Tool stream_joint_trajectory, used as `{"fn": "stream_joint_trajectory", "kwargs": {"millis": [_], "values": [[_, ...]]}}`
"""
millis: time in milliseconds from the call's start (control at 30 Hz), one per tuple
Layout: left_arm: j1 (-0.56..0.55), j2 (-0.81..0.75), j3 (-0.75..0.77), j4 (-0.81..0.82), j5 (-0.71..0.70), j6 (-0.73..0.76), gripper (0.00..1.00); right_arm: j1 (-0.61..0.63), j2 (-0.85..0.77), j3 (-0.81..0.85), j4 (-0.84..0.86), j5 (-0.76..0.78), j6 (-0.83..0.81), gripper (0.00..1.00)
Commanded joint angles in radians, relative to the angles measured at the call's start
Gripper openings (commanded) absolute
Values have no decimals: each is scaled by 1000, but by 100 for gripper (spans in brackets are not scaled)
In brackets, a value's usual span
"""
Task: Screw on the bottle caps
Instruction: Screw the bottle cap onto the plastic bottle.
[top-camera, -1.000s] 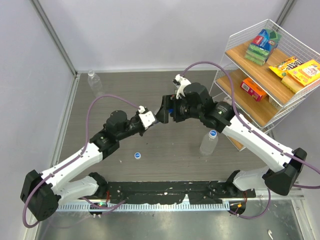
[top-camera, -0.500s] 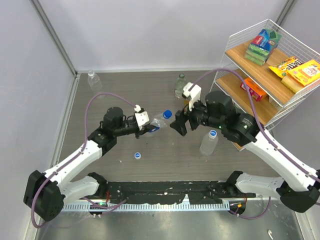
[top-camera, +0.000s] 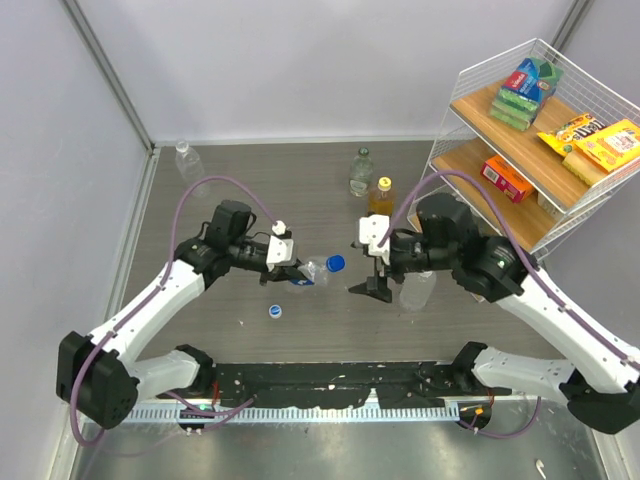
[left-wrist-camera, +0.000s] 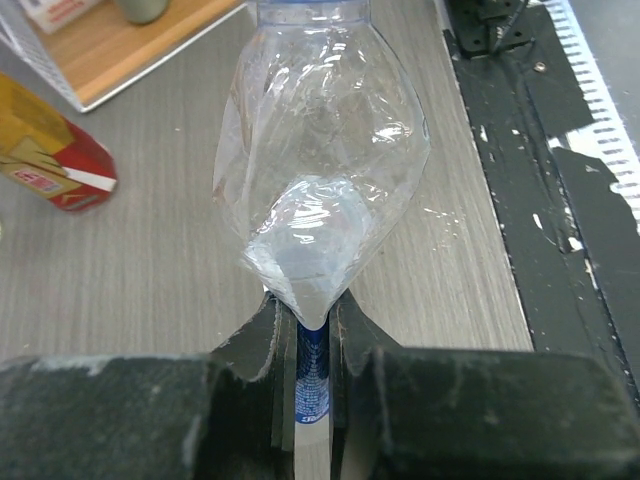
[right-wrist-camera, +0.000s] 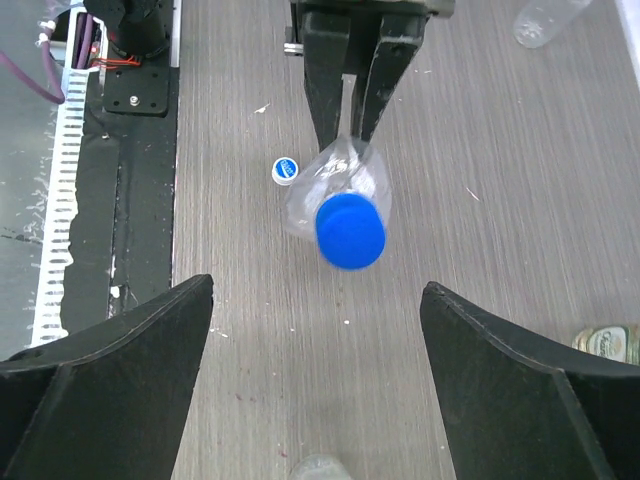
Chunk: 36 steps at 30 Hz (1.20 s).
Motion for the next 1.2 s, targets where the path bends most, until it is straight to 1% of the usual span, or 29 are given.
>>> {"fn": "stream_joint_trajectory", "kwargs": {"millis": [0, 133, 333, 433, 700, 767, 833, 933, 1033, 1100, 1167], "values": [[4, 23, 58, -111, 88, 93, 0, 2, 95, 87, -3, -69, -55, 88], [4, 23, 59, -111, 91, 93, 0, 0, 143, 118, 1, -59, -45, 83], [4, 39, 68, -101, 88, 73, 0, 2, 149, 101, 24, -54, -17, 77], [4, 52, 78, -96, 93, 65, 0, 2, 150, 92, 52, -29, 4, 76], [4, 70, 81, -65, 94, 35, 0, 2, 163, 89, 46, -32, 12, 71], [4, 72, 79, -44, 91, 12, 0, 3, 166, 83, 44, -31, 12, 70], [4, 73, 79, -15, 87, -20, 0, 2, 170, 80, 40, -32, 17, 67], [4, 72, 75, -4, 93, -20, 0, 2, 173, 76, 44, -29, 20, 64], [4, 72, 73, 2, 93, -25, 0, 2, 172, 76, 46, -28, 24, 64], [4, 70, 75, 4, 91, -31, 1, 2, 172, 73, 50, -23, 29, 61], [4, 70, 73, 2, 91, -30, 1, 2, 173, 75, 52, -26, 30, 56]]}}
